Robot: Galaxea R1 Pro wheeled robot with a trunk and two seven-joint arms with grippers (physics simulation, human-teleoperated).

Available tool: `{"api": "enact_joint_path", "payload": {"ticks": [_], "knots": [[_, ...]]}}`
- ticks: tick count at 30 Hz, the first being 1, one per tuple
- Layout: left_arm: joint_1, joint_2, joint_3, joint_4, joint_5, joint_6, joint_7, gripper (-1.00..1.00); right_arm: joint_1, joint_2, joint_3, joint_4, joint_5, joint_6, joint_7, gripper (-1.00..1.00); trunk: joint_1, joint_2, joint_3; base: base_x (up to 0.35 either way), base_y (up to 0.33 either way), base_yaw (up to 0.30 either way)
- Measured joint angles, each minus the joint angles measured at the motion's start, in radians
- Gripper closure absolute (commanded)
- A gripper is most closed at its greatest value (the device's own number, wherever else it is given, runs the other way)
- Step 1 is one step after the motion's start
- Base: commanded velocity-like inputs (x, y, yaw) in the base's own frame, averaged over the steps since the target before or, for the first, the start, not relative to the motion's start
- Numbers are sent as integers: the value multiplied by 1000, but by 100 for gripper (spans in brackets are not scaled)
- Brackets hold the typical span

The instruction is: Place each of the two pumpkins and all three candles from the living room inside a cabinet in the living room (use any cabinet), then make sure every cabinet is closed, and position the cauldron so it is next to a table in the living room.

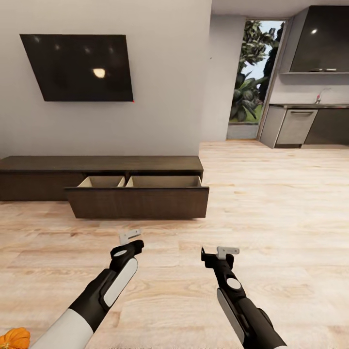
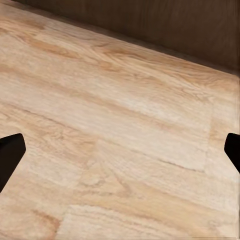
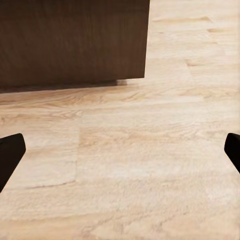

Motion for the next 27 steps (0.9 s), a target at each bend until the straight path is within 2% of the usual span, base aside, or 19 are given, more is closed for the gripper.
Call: {"api": "enact_joint_path", "payload": {"ticks": [4,8,14,23,25,27], "knots": [[9,1,0,-2,-11,-37,-52,-100,0,-1,1,1,-2,-2,0,-100,15,-28,-13,0,0,0],[22,2,0,-2,-20,-81,-62,-100,-1,-2,1,1,-2,-2,3,-100,31,-56,-25,0,0,0],[29,2,-1,-2,-23,-100,-64,-100,0,-2,1,1,-4,-2,6,-100,54,-98,-44,0,0,0],[31,2,-2,-1,-26,-102,-62,-100,0,-2,1,1,-8,-12,9,-100,58,-101,-79,0,0,0],[32,2,-2,-1,-38,-105,-63,-100,0,-2,1,1,-5,-28,8,-100,59,-101,-86,0,0,0],[40,1,-2,0,-74,-120,-63,-100,0,-2,2,2,-2,-50,8,-100,60,-102,-94,0,0,0]]}}
